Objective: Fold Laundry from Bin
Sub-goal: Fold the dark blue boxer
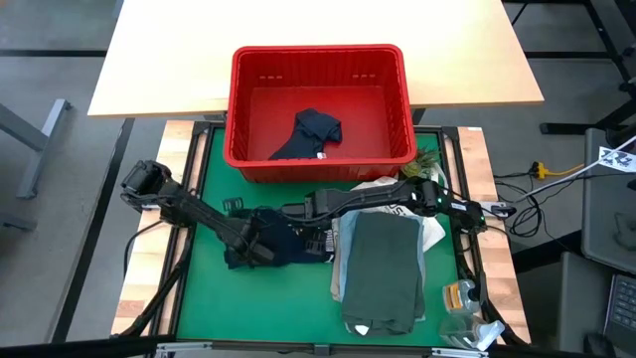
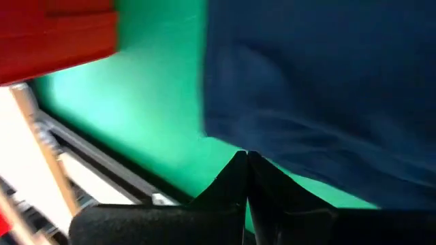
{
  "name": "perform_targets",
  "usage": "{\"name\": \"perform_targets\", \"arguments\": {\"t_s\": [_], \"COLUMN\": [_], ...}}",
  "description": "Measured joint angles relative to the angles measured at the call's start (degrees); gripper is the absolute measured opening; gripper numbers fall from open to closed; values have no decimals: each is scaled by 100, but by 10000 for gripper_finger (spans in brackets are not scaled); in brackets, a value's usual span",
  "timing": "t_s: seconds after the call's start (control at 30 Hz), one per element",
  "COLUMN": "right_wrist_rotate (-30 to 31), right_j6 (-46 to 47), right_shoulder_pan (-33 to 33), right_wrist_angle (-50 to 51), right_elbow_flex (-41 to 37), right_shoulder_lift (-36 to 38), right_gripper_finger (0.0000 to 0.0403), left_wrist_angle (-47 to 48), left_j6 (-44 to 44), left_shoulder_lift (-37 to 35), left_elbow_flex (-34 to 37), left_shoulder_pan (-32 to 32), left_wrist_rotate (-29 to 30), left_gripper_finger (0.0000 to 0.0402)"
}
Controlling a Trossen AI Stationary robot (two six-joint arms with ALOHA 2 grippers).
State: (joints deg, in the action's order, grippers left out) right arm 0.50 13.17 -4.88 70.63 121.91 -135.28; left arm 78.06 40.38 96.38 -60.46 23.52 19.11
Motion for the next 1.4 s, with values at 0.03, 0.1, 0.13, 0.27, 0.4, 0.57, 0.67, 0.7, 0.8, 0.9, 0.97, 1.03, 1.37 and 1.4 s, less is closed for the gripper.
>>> {"name": "perform_targets", "arguments": {"t_s": [0.03, 0.1, 0.13, 0.27, 0.4, 0.57, 0.67, 0.7, 0.8, 0.9, 0.97, 1.03, 1.37, 1.4], "right_wrist_rotate": [-135, -450, -561, -621, -398, 133, 251, 249, 253, 253, 255, 297, 302, 297], "right_j6": [0, 0, 0, -2, -120, -190, -183, -146, -106, -96, -96, -97, -130, -135], "right_shoulder_pan": [-20, -73, -113, -366, -603, -752, -756, -753, -752, -748, -748, -748, -750, -751], "right_wrist_angle": [-2, -4, -5, -9, -52, -307, -601, -616, -653, -662, -693, -707, -431, -392], "right_elbow_flex": [0, 0, 0, 2, 2, 2, -77, -87, -89, -90, -92, -92, -85, -85], "right_shoulder_lift": [0, 2, 2, 4, 7, 11, 24, 24, 7, -35, -76, -112, -450, -450], "right_gripper_finger": [165, 165, 165, 165, 165, 165, 165, 165, 165, 165, 165, 165, 165, 165], "left_wrist_angle": [-25, -115, -153, -484, -1115, -1789, -1931, -1950, -1979, -2086, -2305, -2546, -3292, -3292], "left_j6": [0, 0, 2, 118, 378, 855, 1169, 1279, 1478, 1549, 1659, 1775, 2070, 2068], "left_shoulder_lift": [-2, 0, 0, -2, -2, -2, -2, -2, -2, -2, -2, -2, -13, -13], "left_elbow_flex": [-95, -295, -386, -659, -694, -526, -445, -424, -355, -177, 46, 316, 1043, 1044], "left_shoulder_pan": [71, 245, 346, 792, 1279, 1615, 1683, 1687, 1677, 1677, 1677, 1685, 1855, 1883], "left_wrist_rotate": [-121, -380, -531, -1101, -1097, -223, 355, 502, 845, 1020, 1023, 902, 375, 370], "left_gripper_finger": [2, 2, 2, 2, 2, 2, 2, 2, 2, 2, 2, 2, 2, 2]}}
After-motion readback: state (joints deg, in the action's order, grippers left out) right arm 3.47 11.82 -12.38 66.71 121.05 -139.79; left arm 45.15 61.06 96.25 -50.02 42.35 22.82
